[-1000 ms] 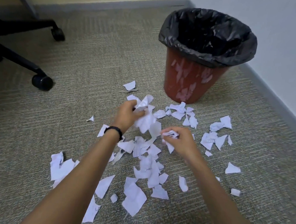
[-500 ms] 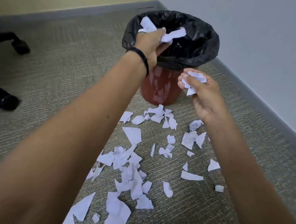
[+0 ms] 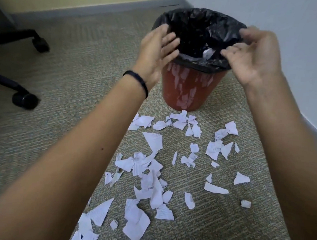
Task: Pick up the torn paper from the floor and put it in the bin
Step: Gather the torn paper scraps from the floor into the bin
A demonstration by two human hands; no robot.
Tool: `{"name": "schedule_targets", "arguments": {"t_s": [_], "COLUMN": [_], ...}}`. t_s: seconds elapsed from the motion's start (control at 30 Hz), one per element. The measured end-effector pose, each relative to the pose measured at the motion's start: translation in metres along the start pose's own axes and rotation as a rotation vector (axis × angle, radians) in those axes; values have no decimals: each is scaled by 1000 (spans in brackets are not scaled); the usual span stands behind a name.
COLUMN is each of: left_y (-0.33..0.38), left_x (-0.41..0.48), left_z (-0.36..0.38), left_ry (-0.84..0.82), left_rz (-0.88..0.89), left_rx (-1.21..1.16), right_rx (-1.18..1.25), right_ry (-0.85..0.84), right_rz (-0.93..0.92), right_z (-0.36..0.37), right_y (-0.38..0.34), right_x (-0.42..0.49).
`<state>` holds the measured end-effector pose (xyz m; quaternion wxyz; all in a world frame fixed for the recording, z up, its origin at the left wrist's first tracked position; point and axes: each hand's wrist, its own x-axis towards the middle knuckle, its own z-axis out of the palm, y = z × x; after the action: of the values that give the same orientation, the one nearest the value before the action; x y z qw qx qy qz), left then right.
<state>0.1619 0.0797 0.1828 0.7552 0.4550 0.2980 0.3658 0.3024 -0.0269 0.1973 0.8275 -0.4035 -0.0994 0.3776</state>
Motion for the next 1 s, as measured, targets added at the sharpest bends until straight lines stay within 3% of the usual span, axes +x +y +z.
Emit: {"name": "schedule_targets", "arguments": {"t_s": [0.13, 0.2, 0.27, 0.33, 0.43, 0.5, 0.63, 0.87, 1.0], "left_y": [-46, -83, -118, -148, -167, -167, -169, -183, -188], "left_x": [-17, -31, -52, -76, -104, -109, -110, -115, -112], "left_z": [-75, -122, -160, -188, -208, -211, -196, -177, -178], "left_ry": [89, 85, 36, -117, -473, -602, -738, -864, -875], "left_rz": [55, 27, -117, -248, -352, -363, -237, -270, -295], "left_rx": [534, 860, 1137, 1383, 1727, 1837, 1962, 2044, 2030], "right_rx": [-284, -464, -685, -956, -1386, -1647, -1935, -2093, -2030], "right_ry": [16, 68, 32, -128, -567, -831, -996, -792, -698], "right_rz": [-177, -136, 32, 264, 511, 561, 532, 177, 140], "right_z": [-18, -32, -48, -63, -86, -99, -118, -128, -144], "right_y": [34, 63, 101, 138, 189, 218, 254, 259, 255], "right_x": [-34, -50, -66, -84, -112, -129, -159, -173, -163]}}
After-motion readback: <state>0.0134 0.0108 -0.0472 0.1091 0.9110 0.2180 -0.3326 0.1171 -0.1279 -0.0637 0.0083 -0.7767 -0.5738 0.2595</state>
